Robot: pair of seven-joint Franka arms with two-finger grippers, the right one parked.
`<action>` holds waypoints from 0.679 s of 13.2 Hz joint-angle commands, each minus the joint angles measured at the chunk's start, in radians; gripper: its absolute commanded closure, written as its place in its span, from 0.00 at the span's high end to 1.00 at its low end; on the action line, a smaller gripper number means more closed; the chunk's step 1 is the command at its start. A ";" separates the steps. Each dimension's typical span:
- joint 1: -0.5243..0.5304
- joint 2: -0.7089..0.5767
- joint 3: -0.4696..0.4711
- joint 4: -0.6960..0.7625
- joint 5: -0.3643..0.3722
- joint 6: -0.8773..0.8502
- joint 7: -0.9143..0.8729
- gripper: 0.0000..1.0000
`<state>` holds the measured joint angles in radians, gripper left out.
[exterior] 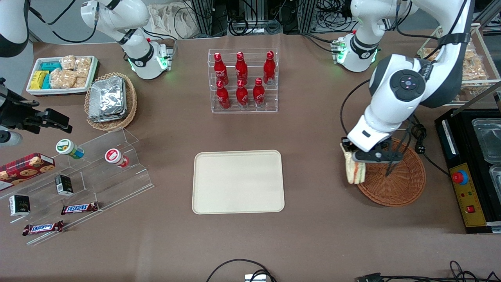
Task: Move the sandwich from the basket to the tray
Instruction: 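Carry the sandwich with the left gripper over the cream tray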
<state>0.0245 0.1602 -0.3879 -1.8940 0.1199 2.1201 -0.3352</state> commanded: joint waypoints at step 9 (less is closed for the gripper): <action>-0.001 0.314 -0.238 0.354 0.245 -0.149 -0.323 0.14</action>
<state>0.0232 0.3954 -0.5813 -1.6355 0.3157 2.0159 -0.6062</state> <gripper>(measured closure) 0.815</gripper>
